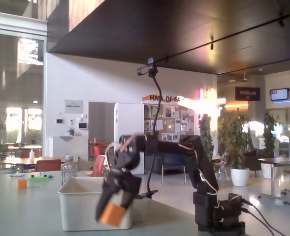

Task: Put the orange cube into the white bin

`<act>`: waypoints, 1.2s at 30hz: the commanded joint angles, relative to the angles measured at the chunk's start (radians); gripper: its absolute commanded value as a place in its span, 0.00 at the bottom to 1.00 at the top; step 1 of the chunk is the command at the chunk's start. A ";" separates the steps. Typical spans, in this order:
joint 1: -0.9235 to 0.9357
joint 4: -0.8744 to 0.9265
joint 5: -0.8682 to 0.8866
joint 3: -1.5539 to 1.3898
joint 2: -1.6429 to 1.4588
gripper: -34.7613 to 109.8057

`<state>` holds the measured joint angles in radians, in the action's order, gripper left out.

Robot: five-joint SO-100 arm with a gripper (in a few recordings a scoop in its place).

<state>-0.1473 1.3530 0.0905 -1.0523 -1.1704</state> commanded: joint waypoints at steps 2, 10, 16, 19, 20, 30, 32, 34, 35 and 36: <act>0.161 -0.008 0.003 0.044 -0.161 0.46; 0.469 -0.163 -0.009 0.044 -0.337 0.46; 0.664 -0.278 0.000 0.041 -0.341 0.46; 0.739 -0.307 -0.009 0.031 -0.311 0.46; 0.758 -0.308 -0.011 0.029 -0.296 0.46; 0.772 -0.242 -0.094 0.025 -0.175 0.46; 0.767 -0.225 -0.087 0.031 -0.155 0.46; 0.762 -0.222 -0.086 0.026 -0.150 0.46; 0.762 -0.221 -0.084 0.025 -0.150 0.47; 0.762 -0.221 -0.084 0.025 -0.150 0.47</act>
<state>0.6167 1.1290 0.0092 -1.0508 -1.3116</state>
